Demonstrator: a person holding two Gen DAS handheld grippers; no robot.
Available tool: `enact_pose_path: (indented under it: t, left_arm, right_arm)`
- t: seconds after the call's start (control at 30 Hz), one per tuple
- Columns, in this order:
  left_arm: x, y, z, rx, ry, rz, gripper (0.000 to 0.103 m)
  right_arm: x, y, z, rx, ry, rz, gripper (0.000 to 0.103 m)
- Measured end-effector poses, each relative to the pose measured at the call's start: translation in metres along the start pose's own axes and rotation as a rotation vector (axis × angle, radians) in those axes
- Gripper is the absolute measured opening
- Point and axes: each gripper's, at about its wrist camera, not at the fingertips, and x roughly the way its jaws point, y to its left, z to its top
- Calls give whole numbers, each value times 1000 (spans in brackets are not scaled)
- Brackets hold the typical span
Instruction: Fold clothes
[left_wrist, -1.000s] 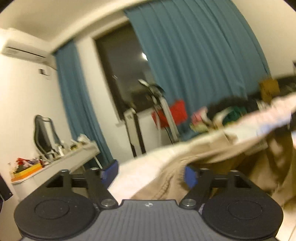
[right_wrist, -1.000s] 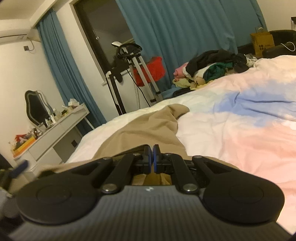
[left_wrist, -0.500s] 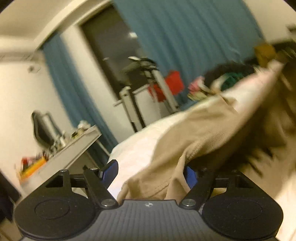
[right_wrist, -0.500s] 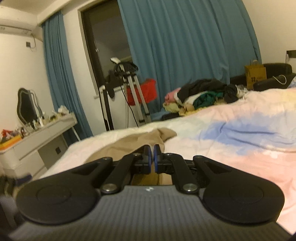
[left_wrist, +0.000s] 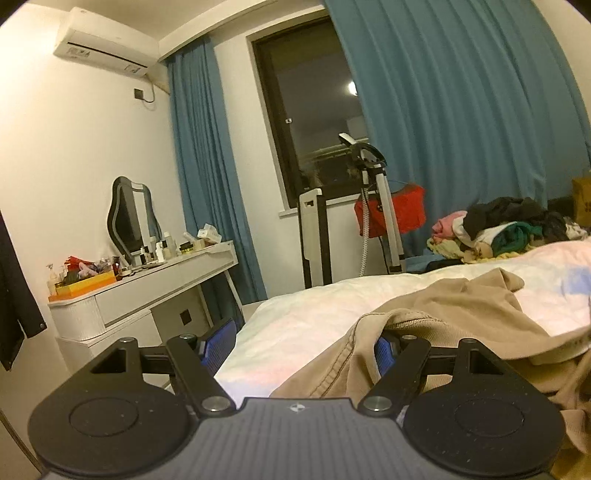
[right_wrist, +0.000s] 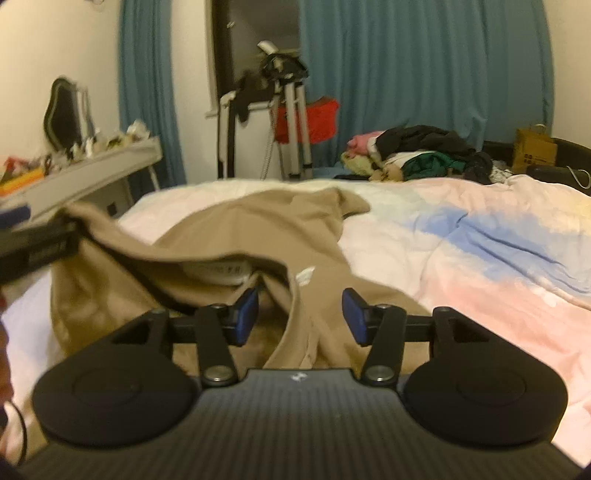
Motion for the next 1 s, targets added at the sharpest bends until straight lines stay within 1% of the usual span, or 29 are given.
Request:
enact_pose_path:
  t: [0.17,0.23,0.3,0.33,0.37,0.4,0.43,0.47,0.53,0.57,0.63,0.7,0.83,1.0]
  left_arm:
    - [-2,7,2,-25,-10,33,77]
    - [-3,9,3,-22,-19,33,78]
    - [-6,9,3,-5,-33,30,81]
    - [-9,9,2,-9,-33,30,81]
    - [-10,12,2,-26,-29,27,81]
    - [-11,16,2,-56,-29,25,83]
    - [-12,23,6,-82,-32,26,88]
    - [-13,29,11,-104,-35,28,89]
    - [-16,44,25,-152,-46,29,90]
    - [-19,53,36,-178,-59,29,90]
    - [-29,71,73,-224,-102,30,91]
    - [-40,89,112,-269,-147,30,91]
    - [-64,124,192,-352,-243,31,91]
    - [-112,169,304,-406,-381,-5,92]
  right_arm:
    - [3,-2,-12,1,102,-93,52]
    - [5,-3,-16,1,142,-130,52]
    - [3,-19,-17,96,146,-163,53]
    - [2,-27,-18,144,147,-179,58]
    - [1,-35,-18,191,149,-195,59]
    - [-3,-38,-15,209,112,-203,59]
    - [-8,-41,-11,227,75,-211,60]
    - [-12,-44,-7,244,39,-218,60]
    - [-25,-41,13,230,-45,-227,61]
    - [-35,-37,29,215,-98,-224,61]
    - [-55,-30,61,183,-202,-218,61]
    - [-80,-19,101,130,-299,-202,61]
    - [-137,-8,185,61,-456,-182,61]
    - [-223,-6,276,30,-629,-138,61]
